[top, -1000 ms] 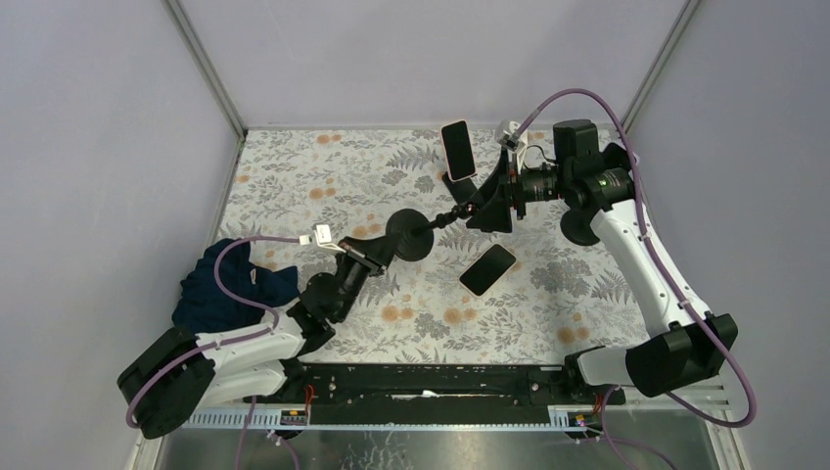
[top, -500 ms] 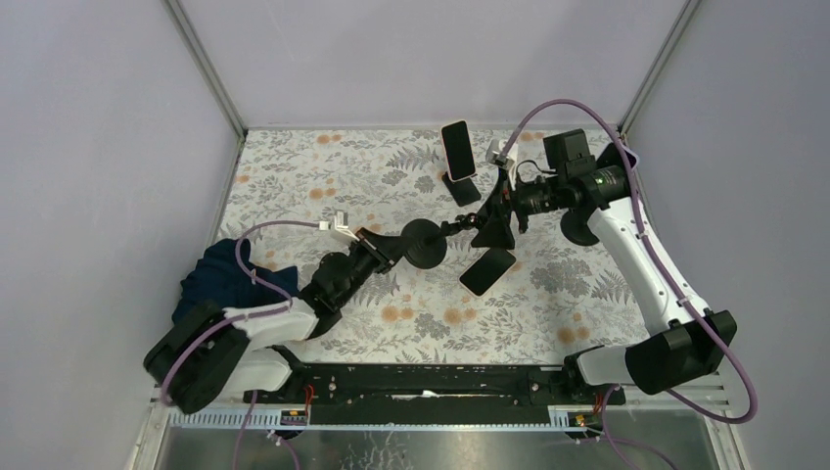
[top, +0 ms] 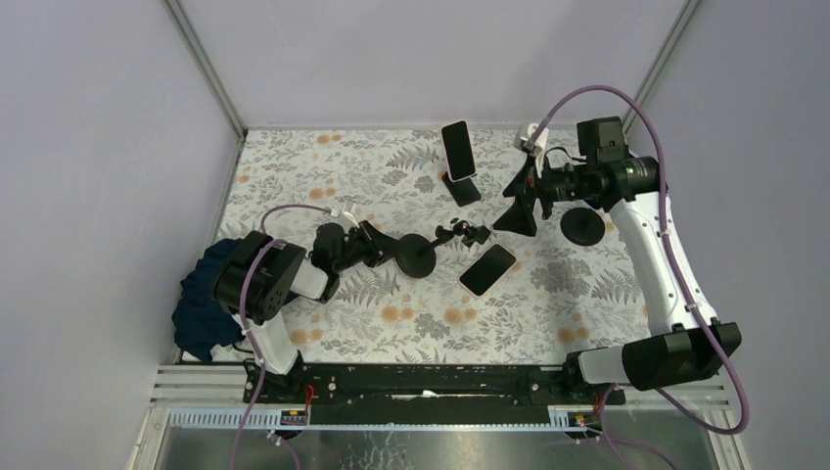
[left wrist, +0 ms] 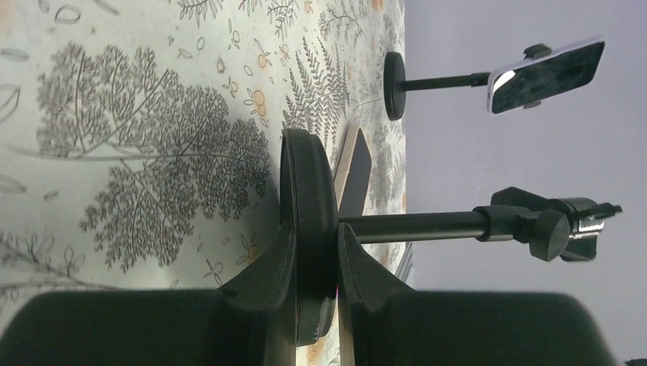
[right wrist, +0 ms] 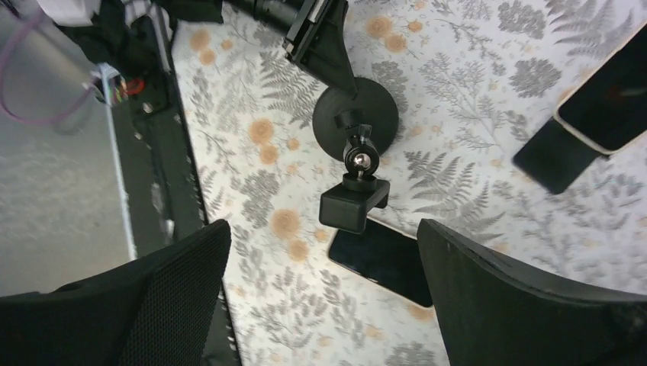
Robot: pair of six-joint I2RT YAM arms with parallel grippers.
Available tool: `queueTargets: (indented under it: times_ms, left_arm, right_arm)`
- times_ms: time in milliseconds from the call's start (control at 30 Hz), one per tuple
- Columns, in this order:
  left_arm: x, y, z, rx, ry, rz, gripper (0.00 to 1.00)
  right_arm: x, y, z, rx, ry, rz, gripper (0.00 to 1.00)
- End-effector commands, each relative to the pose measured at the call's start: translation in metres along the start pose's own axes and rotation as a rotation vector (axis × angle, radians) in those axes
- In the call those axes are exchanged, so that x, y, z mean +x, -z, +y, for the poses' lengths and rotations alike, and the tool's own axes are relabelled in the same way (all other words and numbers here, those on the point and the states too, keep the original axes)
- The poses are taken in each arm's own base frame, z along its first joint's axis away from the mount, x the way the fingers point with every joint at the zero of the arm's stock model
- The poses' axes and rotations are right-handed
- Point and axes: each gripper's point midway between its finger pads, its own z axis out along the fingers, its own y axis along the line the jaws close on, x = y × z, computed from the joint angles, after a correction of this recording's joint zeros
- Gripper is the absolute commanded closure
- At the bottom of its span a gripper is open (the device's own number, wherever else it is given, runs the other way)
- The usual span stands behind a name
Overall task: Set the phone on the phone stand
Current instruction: Place the phone at the center of the board.
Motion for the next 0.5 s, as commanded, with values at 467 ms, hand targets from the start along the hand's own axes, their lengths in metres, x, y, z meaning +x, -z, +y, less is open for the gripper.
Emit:
queueTargets:
  times_ms: [467]
  left_arm:
    - [-0.001,-0.004,0.053,-0.207,-0.106,0.172,1.00]
  right_arm:
    - [0.076,-0.041,-0.018,-0.061,0.514,0.129,0.02]
